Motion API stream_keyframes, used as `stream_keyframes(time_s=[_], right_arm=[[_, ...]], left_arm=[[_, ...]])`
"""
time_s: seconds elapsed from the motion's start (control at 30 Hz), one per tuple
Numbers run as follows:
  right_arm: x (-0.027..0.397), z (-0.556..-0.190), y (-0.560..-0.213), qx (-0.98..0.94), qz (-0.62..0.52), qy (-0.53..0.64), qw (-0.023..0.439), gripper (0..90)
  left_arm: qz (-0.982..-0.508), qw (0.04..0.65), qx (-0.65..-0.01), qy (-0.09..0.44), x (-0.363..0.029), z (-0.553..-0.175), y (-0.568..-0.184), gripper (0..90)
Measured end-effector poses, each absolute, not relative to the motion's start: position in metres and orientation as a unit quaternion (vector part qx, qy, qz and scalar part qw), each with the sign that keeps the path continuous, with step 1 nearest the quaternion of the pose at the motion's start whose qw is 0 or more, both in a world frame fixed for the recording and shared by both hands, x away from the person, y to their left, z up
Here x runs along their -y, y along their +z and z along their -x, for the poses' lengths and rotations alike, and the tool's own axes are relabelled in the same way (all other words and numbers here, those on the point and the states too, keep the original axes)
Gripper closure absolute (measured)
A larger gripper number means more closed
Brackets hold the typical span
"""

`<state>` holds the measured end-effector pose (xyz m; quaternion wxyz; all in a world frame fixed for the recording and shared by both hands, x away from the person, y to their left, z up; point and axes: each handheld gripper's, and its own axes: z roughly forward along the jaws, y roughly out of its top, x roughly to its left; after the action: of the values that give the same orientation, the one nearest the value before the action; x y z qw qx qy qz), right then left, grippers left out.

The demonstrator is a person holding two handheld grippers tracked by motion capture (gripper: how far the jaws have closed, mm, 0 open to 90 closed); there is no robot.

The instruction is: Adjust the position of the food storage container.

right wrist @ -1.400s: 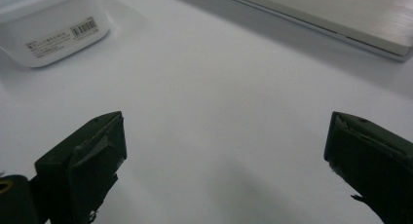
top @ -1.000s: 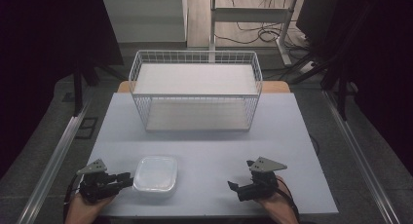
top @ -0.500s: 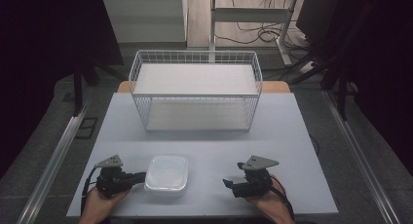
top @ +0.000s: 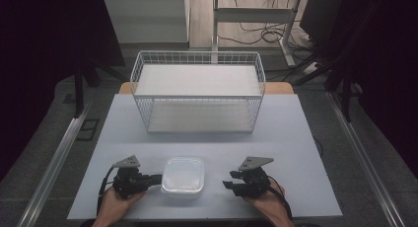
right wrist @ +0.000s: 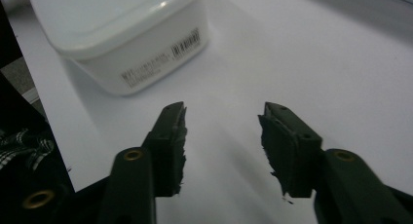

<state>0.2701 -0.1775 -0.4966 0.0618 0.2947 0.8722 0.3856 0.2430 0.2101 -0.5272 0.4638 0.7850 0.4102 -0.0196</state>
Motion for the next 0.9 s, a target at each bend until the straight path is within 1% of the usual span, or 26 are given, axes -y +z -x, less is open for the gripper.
stream_keyframes(time_s=[0.23,0.27,0.3,0.37,0.43,0.63,0.73,0.9], right_arm=[[0.172,-0.271,-0.497,-0.874,-0.283,0.392,0.055,79.4],[0.172,-0.271,-0.497,-0.874,-0.283,0.392,0.055,79.4],[0.170,-0.271,-0.497,-0.875,-0.280,0.392,0.055,83.9],[0.167,-0.272,-0.497,-0.876,-0.277,0.391,0.054,87.1],[0.164,-0.273,-0.498,-0.878,-0.272,0.391,0.052,88.7],[0.159,-0.272,-0.499,-0.883,-0.264,0.385,0.054,89.3],[0.162,-0.272,-0.498,-0.883,-0.268,0.380,0.063,89.3],[0.169,-0.274,-0.498,-0.880,-0.274,0.382,0.061,89.3]], left_arm=[[-0.792,0.465,-0.395,-0.026,-0.195,-0.247,-0.527,87.5],[-0.792,0.465,-0.395,-0.026,-0.195,-0.247,-0.527,87.7],[-0.794,0.464,-0.392,-0.024,-0.192,-0.248,-0.526,88.0],[-0.793,0.466,-0.391,-0.023,-0.189,-0.249,-0.526,88.4],[-0.795,0.466,-0.388,-0.022,-0.185,-0.250,-0.525,88.7],[-0.803,0.462,-0.377,-0.021,-0.172,-0.253,-0.525,89.3],[-0.805,0.461,-0.373,-0.019,-0.166,-0.254,-0.525,89.8],[-0.807,0.459,-0.371,-0.015,-0.161,-0.256,-0.525,89.6]])
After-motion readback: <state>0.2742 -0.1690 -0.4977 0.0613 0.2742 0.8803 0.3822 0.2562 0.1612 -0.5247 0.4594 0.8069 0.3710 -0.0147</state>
